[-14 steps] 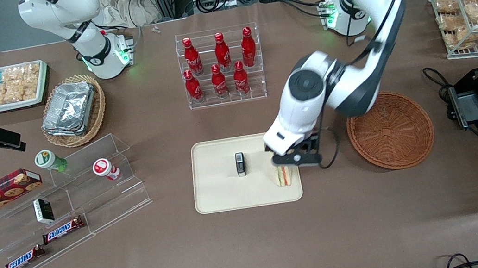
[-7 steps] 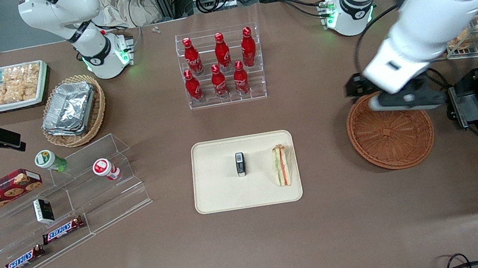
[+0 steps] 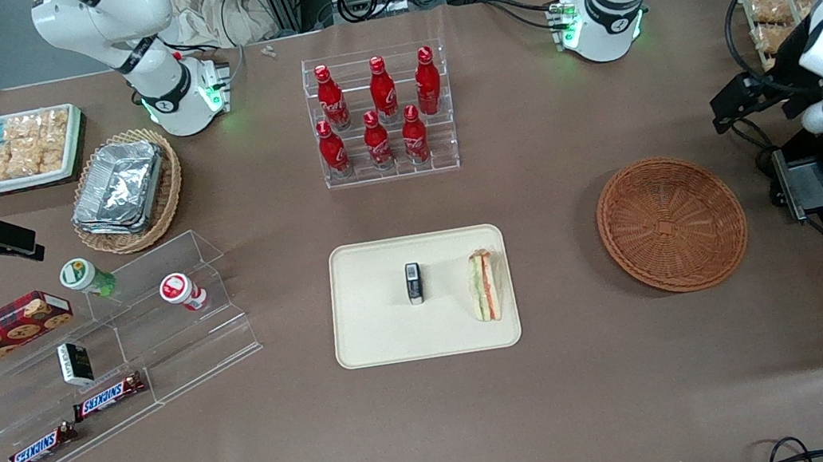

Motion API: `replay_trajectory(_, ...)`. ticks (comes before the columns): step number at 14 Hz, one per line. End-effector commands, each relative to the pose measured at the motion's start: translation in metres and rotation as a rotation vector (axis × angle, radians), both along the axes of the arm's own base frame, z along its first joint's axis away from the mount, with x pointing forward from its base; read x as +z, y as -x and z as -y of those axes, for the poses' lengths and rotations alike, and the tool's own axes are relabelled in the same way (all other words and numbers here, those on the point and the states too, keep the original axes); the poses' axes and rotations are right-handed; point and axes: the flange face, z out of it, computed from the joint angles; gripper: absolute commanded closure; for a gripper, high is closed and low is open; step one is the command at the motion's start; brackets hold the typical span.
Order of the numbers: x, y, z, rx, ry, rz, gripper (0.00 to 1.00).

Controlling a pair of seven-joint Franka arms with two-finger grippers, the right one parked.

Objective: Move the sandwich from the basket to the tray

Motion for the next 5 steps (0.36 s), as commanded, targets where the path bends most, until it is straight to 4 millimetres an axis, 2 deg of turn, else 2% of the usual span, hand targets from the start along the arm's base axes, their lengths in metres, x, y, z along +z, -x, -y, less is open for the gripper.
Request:
replay_trajectory(1, 0.006, 0.005, 0.009, -0.012, 0.007, 0.005, 0.0)
replay_trajectory(5, 0.002, 0.005, 0.02, -0.044, -0.034, 0.002, 0.0)
